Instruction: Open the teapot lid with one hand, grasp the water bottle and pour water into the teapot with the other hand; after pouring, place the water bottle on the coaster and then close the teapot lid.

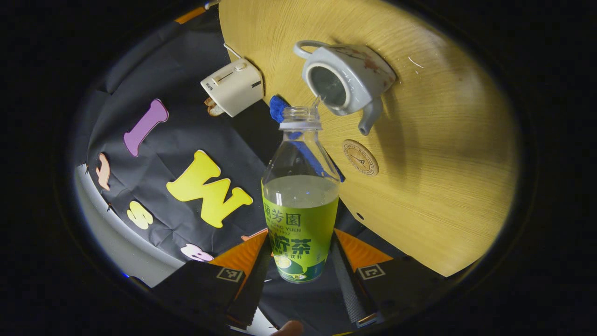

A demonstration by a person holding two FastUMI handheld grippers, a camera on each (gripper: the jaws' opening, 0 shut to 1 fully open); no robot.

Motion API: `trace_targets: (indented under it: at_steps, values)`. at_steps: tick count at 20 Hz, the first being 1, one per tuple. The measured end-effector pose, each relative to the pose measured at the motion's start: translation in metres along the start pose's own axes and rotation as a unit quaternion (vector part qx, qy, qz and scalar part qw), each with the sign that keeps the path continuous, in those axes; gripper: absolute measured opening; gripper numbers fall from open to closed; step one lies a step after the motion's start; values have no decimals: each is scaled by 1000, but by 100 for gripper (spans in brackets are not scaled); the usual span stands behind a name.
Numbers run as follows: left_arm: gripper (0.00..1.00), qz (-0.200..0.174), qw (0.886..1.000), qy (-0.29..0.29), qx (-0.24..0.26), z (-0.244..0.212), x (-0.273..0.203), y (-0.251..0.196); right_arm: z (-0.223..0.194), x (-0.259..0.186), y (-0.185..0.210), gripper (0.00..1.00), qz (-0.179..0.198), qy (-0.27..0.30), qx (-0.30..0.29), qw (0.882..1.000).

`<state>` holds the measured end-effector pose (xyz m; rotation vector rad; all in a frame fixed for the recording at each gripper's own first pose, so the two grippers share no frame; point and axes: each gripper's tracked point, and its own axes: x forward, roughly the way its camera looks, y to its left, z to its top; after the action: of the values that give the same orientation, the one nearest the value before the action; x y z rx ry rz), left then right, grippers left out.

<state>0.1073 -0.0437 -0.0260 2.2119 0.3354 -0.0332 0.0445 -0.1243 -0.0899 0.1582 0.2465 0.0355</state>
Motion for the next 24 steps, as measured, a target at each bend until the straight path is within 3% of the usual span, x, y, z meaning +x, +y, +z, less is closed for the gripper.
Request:
trace_targets:
  at_steps: [10, 14, 17, 19, 20, 24]
  values:
    - [74, 5, 1000, -10, -10, -1, 3, 2, 1, 0, 1, 0, -1, -1, 1, 1000]
    - [74, -4, 997, -18, -77, -1, 9, -12, 4, -3, 0, 0, -7, -2, -4, 1000]
    - [74, -25, 987, -36, -154, 0, 13, -29, 10, -8, 1, 0, -12, -7, -3, 1000]
    - [74, -31, 971, -50, -232, 0, 7, -38, 13, -10, 1, 0, -14, -8, 1, 1000]
    - [73, -41, 957, -61, -280, 2, 5, -45, 14, -10, 3, 0, -15, -6, 4, 1000]
    - [74, -75, 871, -68, -481, -1, -3, -62, 21, -12, 14, 0, -16, -9, -1, 1000]
